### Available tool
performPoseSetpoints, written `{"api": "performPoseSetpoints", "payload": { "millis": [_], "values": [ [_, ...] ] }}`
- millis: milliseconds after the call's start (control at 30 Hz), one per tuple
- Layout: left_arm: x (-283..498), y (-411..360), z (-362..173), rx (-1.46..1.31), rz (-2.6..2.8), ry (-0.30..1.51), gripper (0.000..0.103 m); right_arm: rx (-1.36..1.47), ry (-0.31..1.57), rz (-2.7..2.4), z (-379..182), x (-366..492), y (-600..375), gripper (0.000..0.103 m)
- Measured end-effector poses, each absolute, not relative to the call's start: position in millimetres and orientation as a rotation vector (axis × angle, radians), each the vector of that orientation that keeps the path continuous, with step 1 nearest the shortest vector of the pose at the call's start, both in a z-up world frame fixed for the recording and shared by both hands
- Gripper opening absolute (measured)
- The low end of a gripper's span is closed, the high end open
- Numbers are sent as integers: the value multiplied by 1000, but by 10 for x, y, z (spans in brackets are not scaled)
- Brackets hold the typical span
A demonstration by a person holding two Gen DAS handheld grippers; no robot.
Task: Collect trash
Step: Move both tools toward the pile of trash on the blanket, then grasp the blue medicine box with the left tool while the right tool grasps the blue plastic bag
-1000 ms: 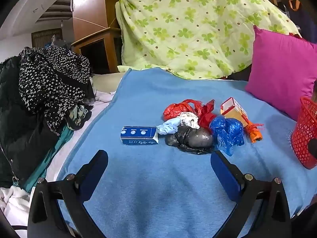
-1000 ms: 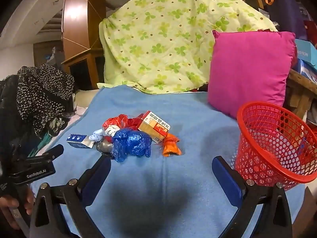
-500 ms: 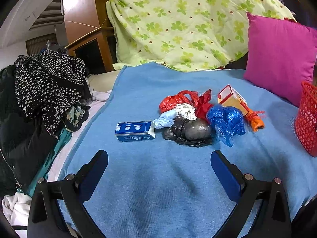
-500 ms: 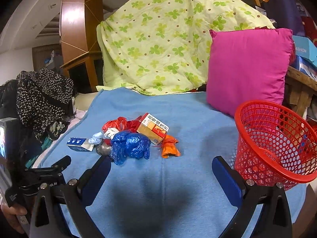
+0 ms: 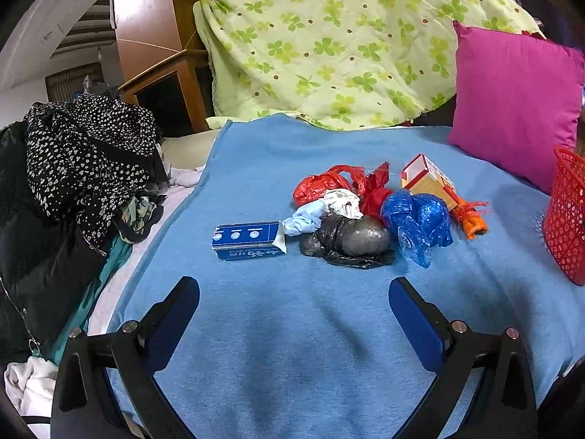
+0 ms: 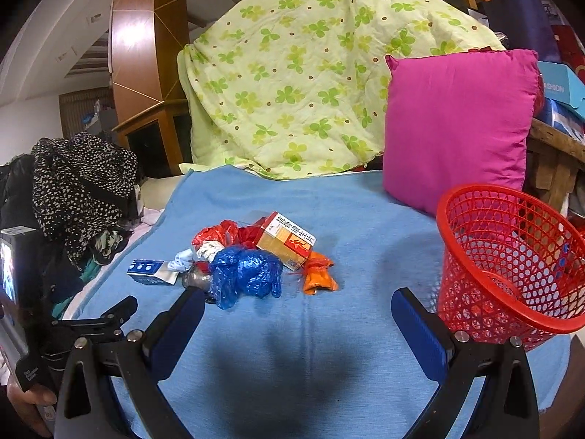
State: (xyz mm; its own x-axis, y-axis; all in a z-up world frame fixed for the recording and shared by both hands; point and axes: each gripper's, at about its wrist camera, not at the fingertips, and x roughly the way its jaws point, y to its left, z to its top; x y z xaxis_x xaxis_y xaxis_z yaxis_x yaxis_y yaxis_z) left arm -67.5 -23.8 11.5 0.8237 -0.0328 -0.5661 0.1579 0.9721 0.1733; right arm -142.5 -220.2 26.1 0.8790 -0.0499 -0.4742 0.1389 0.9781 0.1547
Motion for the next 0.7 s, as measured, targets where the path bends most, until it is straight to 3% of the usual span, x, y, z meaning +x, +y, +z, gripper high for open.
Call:
{"api": "performPoseSetpoints", "payload": {
  "millis": [500, 700],
  "values": [
    [-295, 287, 299, 161, -166, 649, 103, 198, 546, 15, 356, -885, -2044, 103],
    [80, 325, 297, 339, -207, 591, 103, 432, 632, 86, 203, -283, -2177, 103]
  ]
}}
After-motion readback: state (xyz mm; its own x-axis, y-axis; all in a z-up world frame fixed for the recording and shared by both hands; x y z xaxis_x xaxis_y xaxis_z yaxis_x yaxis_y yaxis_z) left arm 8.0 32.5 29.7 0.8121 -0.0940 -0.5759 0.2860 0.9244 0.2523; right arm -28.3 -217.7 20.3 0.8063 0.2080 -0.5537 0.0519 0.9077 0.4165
